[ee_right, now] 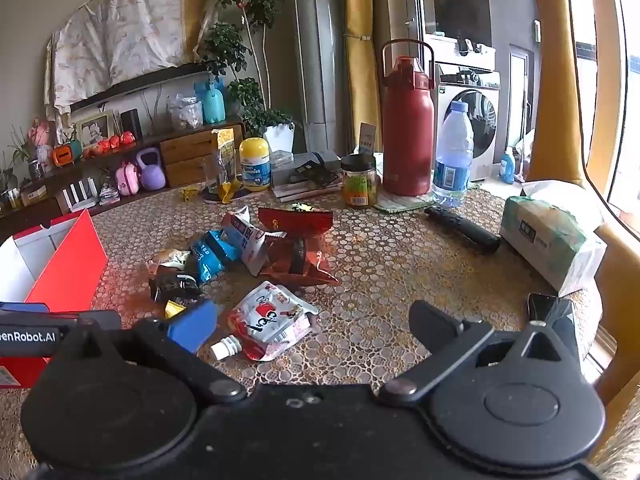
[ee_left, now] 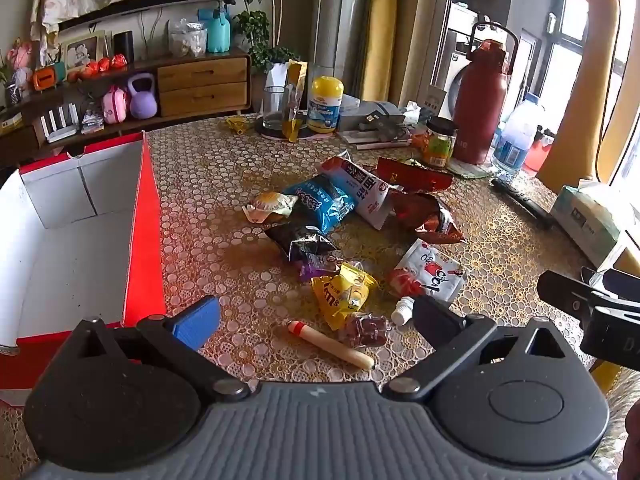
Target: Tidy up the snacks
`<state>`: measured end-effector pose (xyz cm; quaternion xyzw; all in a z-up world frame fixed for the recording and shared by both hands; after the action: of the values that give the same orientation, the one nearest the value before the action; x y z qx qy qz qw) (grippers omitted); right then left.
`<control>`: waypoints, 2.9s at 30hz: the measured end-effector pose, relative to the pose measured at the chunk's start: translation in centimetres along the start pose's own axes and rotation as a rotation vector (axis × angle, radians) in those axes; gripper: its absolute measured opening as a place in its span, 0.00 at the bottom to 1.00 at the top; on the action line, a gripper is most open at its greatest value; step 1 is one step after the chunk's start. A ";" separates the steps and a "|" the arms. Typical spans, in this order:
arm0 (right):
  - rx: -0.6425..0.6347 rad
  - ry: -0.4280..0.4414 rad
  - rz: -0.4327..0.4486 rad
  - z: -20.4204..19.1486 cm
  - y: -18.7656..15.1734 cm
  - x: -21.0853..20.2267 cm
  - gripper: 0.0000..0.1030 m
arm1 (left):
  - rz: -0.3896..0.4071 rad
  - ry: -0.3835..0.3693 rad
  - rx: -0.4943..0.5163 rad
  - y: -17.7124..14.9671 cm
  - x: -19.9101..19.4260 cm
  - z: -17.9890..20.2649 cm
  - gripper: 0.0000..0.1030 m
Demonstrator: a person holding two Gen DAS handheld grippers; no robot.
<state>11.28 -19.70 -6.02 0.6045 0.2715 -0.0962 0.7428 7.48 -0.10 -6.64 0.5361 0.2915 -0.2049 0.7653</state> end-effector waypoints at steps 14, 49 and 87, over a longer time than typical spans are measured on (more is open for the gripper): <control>0.005 0.008 -0.003 -0.1 -0.3 -0.1 1.00 | -0.008 0.003 0.001 -0.7 0.7 -0.4 1.00; 0.004 0.010 -0.016 -0.5 -0.5 0.2 1.00 | -0.032 0.018 0.012 -1.1 0.9 -0.4 1.00; 0.014 0.017 -0.070 0.1 -1.0 2.3 1.00 | -0.089 0.037 0.040 -1.6 4.0 -0.3 1.00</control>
<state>12.74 -19.60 -8.03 0.6004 0.2980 -0.1190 0.7324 9.37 -0.36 -10.49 0.5414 0.3249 -0.2347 0.7391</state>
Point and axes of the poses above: each gripper's, at about its wrist camera, not at the fingertips, and x roughly the way its jaws point, z to its right, y to its top, the point moved 10 cm from there along x, roughly the way its jaws point, and after that the axes turned 14 degrees about -x, right-handed, at the moved point
